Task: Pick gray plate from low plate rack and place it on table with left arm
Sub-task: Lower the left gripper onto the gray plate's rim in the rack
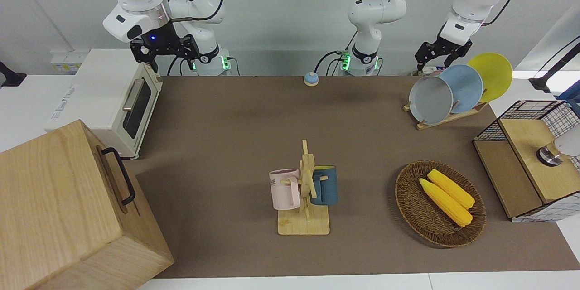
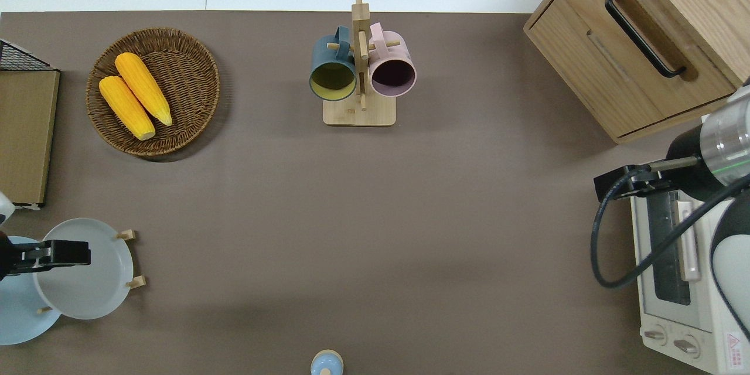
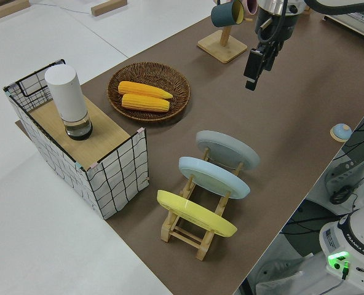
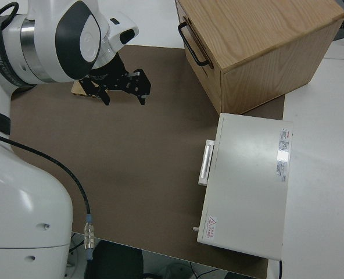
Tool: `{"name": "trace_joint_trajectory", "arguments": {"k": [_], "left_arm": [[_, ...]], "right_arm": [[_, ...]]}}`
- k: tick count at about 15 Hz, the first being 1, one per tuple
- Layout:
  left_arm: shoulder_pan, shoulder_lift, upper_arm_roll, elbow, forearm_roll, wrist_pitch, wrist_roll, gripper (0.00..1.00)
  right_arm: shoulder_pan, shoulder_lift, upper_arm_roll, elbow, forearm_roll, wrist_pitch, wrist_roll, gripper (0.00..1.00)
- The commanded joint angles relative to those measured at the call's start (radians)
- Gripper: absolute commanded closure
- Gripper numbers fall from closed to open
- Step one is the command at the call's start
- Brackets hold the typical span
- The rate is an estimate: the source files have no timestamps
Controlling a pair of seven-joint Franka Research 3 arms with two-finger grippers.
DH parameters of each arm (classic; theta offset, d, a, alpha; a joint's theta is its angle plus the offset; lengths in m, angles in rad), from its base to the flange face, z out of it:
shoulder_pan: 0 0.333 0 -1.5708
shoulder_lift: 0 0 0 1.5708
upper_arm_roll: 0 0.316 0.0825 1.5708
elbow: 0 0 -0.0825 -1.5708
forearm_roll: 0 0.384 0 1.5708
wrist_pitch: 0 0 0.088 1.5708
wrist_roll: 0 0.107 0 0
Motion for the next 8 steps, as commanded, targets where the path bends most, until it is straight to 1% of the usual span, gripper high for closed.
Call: {"name": "trace_joint_trajectory", "arguments": {"k": [1, 2, 5, 8], "left_arm": [[0.002, -0.031, 0.037, -0.073, 0.076, 0.079, 0.008, 0.01], [0.011, -0.031, 0.043, -0.085, 0.081, 0.099, 0.008, 0.00], [0.035, -0.031, 0.044, -0.128, 0.114, 0.154, 0.008, 0.00], [0.065, -0.028, 0.044, -0.182, 0.116, 0.220, 0.008, 0.01]], "right_arm": [[-0.024, -0.002, 0.021, 0.007, -0.006, -0.011, 0.012, 0.017], [-0.024, -0.002, 0.021, 0.007, -0.006, -0.011, 0.012, 0.017], [-0.024, -0.002, 0.021, 0.007, -0.006, -0.011, 0.012, 0.017], [-0.024, -0.002, 0.021, 0.007, -0.006, -0.011, 0.012, 0.017]]}}
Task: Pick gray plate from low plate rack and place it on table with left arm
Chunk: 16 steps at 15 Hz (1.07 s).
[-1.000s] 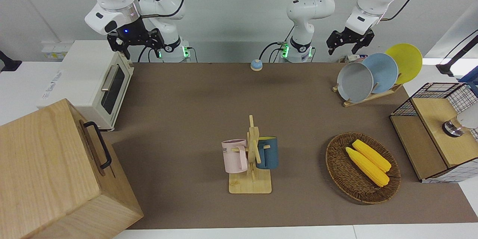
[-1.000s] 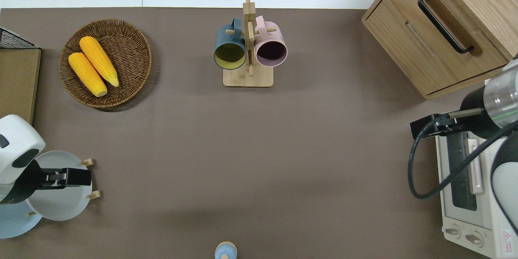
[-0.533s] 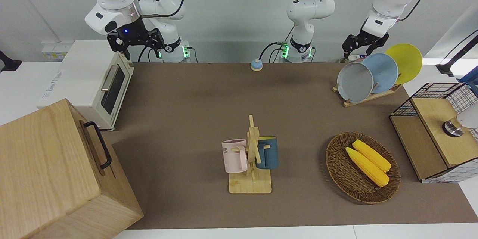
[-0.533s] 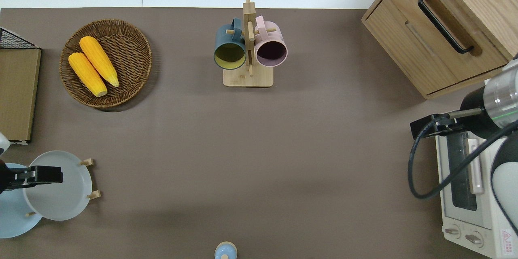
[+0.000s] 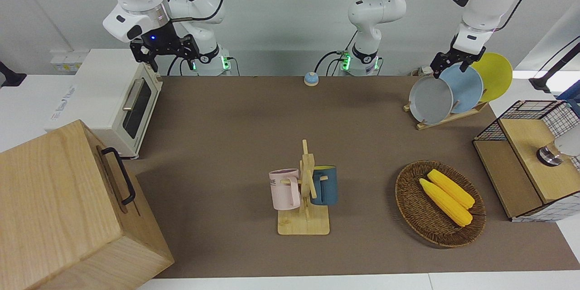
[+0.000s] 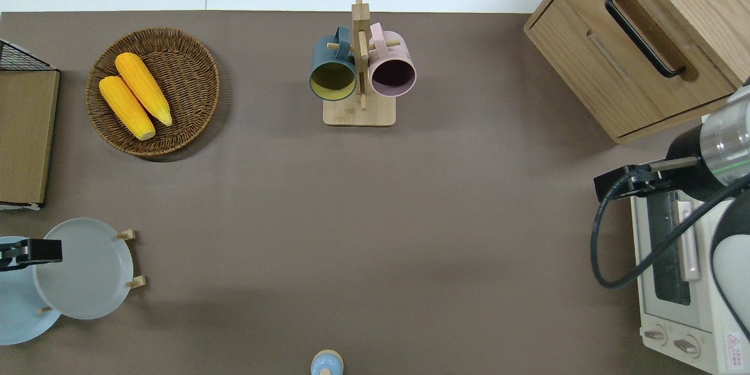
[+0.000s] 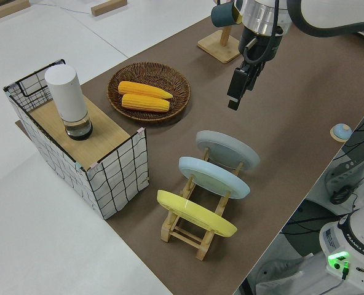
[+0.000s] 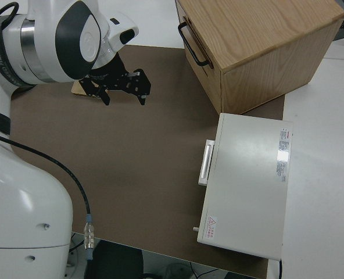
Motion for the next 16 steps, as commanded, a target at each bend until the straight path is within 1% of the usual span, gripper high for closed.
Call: {"name": "trace_joint_trajectory", "arguments": {"k": [1, 3, 4, 10, 13, 15, 16], "left_arm": [[0.030, -0.028, 0.000, -0.101, 0.020, 0.102, 0.007, 0.01], [0.034, -0.024, -0.002, -0.134, 0.077, 0.137, 0.007, 0.01], [0.036, -0.021, -0.002, -0.152, 0.086, 0.157, 0.007, 0.01], [0.060, -0.010, 0.000, -0.241, 0.090, 0.274, 0.007, 0.01], [0.060, -0.010, 0.003, -0.263, 0.091, 0.289, 0.007, 0.02], [0.060, -0.010, 0.003, -0.269, 0.112, 0.291, 0.005, 0.10], [0.060, -0.008, 0.003, -0.269, 0.128, 0.291, 0.002, 0.20]], "right_arm": [[-0.024, -0.002, 0.021, 0.007, -0.006, -0.011, 0.012, 0.017], [-0.024, -0.004, 0.020, 0.007, -0.006, -0.013, 0.012, 0.017], [-0.024, -0.002, 0.021, 0.007, -0.006, -0.011, 0.012, 0.017], [-0.024, -0.002, 0.020, 0.007, -0.006, -0.011, 0.012, 0.017], [-0.024, -0.002, 0.021, 0.006, -0.006, -0.011, 0.012, 0.017], [-0.024, -0.002, 0.021, 0.006, -0.006, -0.011, 0.012, 0.017], [-0.024, -0.002, 0.021, 0.007, -0.006, -0.011, 0.012, 0.017]]}}
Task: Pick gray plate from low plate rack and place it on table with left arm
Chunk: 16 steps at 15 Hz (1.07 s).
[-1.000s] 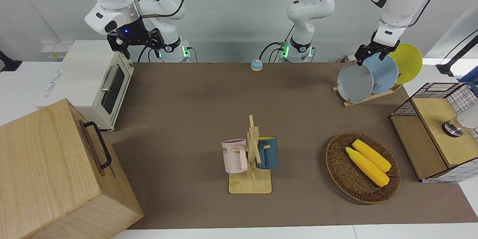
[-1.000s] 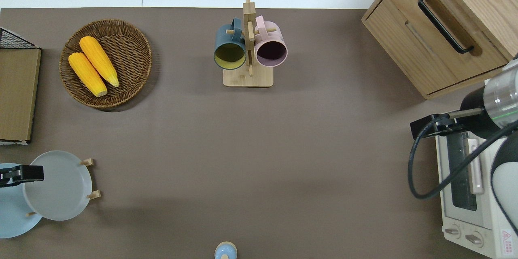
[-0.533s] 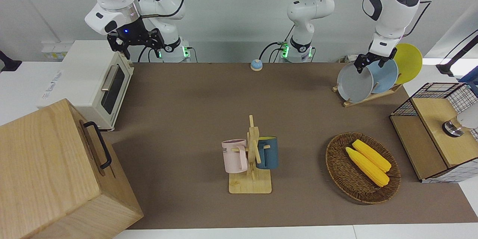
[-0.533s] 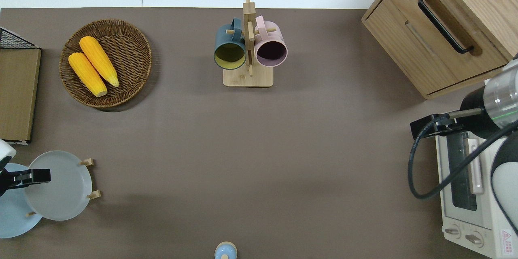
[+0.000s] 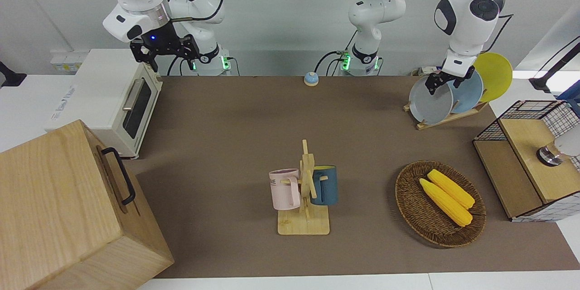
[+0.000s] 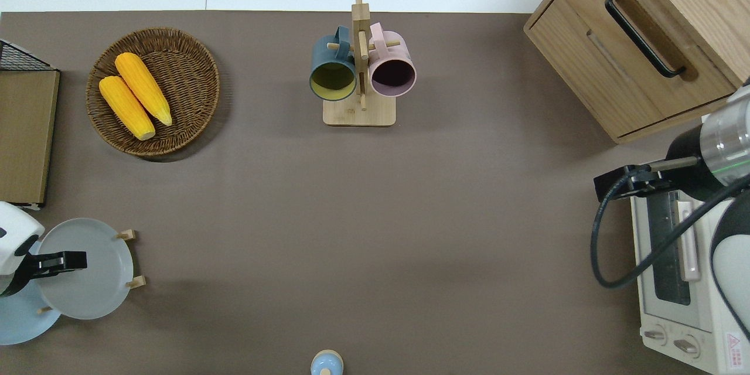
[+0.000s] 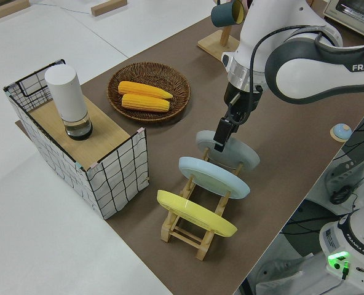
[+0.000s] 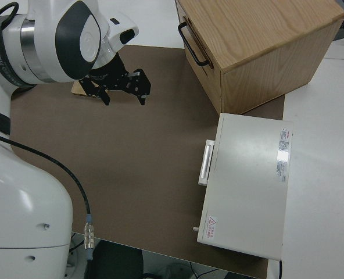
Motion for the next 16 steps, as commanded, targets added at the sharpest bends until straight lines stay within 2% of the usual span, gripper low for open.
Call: {"name": "trace_joint_trajectory", "arguments": {"k": [1, 4, 5, 7, 9, 16], "left_arm": [[0.005, -0.013, 0.001, -0.026, 0.054, 0.028, 0.002, 0.36], [0.004, -0.014, 0.001, -0.024, 0.055, 0.027, -0.007, 0.71], [0.004, -0.013, 0.001, -0.024, 0.056, 0.028, -0.007, 0.81], [0.004, -0.014, 0.001, -0.023, 0.056, 0.027, -0.007, 0.93], [0.004, -0.014, 0.001, -0.021, 0.056, 0.025, -0.007, 0.97], [0.001, -0.022, 0.000, 0.006, 0.056, -0.013, -0.010, 0.97]], "right_arm": [[-0.024, -0.002, 0.020, 0.007, -0.006, -0.011, 0.012, 0.017], [-0.024, -0.002, 0.021, 0.007, -0.006, -0.011, 0.012, 0.017], [-0.024, -0.002, 0.021, 0.007, -0.006, -0.011, 0.012, 0.017], [-0.024, -0.002, 0.021, 0.007, -0.006, -0.011, 0.012, 0.017], [-0.024, -0.002, 0.021, 0.007, -0.006, -0.011, 0.012, 0.017], [-0.024, -0.002, 0.021, 0.006, -0.006, -0.011, 0.012, 0.017]]}}
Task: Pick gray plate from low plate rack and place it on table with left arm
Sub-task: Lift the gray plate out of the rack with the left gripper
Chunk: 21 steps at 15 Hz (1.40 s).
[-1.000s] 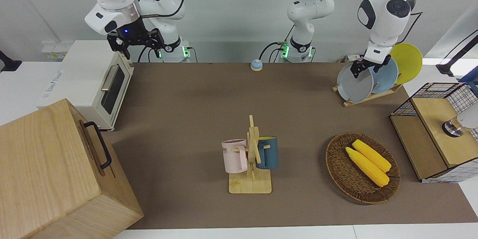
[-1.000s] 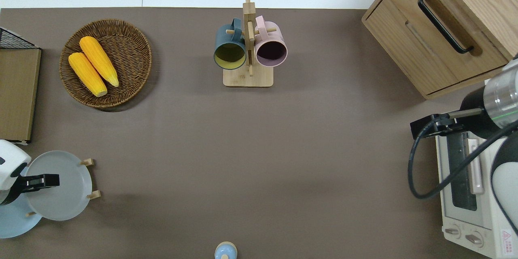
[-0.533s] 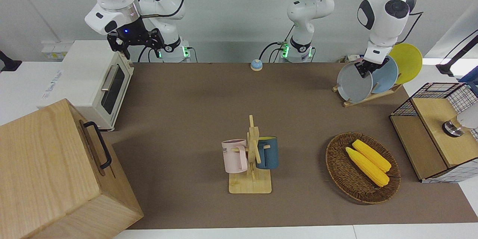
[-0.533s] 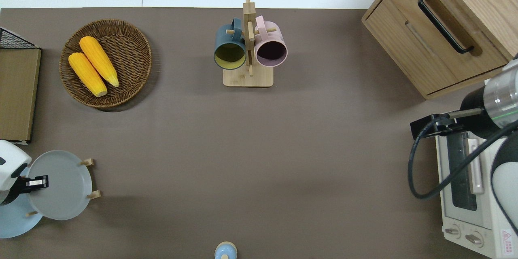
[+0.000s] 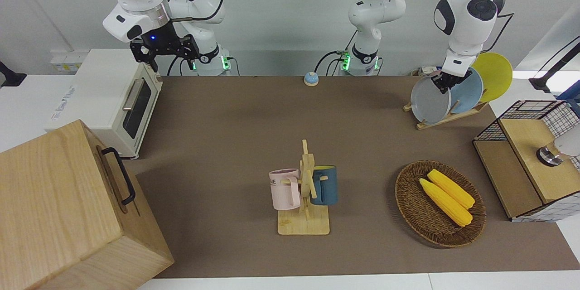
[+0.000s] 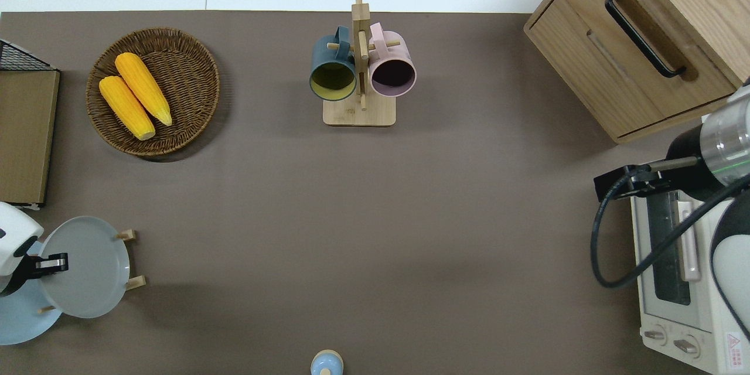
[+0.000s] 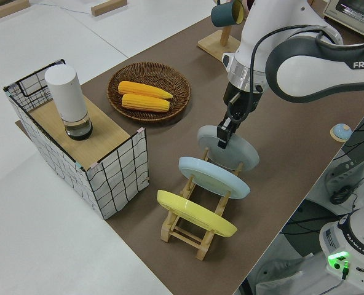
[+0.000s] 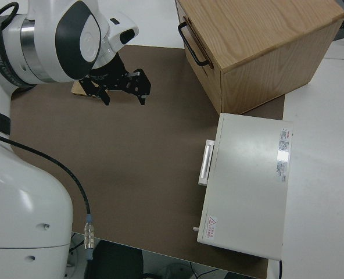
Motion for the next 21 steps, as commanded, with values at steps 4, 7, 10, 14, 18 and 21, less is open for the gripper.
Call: {"name": "trace_joint_trajectory", "arguments": {"k": [4, 7, 10, 14, 18, 21], "left_arm": [[-0.015, -0.015, -0.003, 0.106, 0.012, -0.138, -0.009, 0.97], [-0.019, -0.015, -0.009, 0.186, 0.001, -0.232, -0.006, 0.97], [-0.021, -0.013, -0.014, 0.264, -0.044, -0.319, 0.003, 0.97], [-0.021, -0.011, -0.028, 0.295, -0.096, -0.352, 0.008, 0.97], [-0.029, 0.015, -0.028, 0.286, -0.261, -0.341, 0.083, 0.97], [-0.038, 0.041, -0.028, 0.280, -0.433, -0.337, 0.123, 0.96]], "right_arm": [[-0.024, -0.002, 0.021, 0.007, -0.006, -0.011, 0.012, 0.017], [-0.024, -0.002, 0.021, 0.007, -0.006, -0.011, 0.012, 0.017], [-0.024, -0.002, 0.020, 0.007, -0.006, -0.011, 0.012, 0.017], [-0.024, -0.002, 0.021, 0.007, -0.006, -0.011, 0.012, 0.017], [-0.024, -0.002, 0.020, 0.007, -0.006, -0.011, 0.012, 0.017], [-0.024, -0.002, 0.020, 0.007, -0.006, -0.011, 0.012, 0.017]]}}
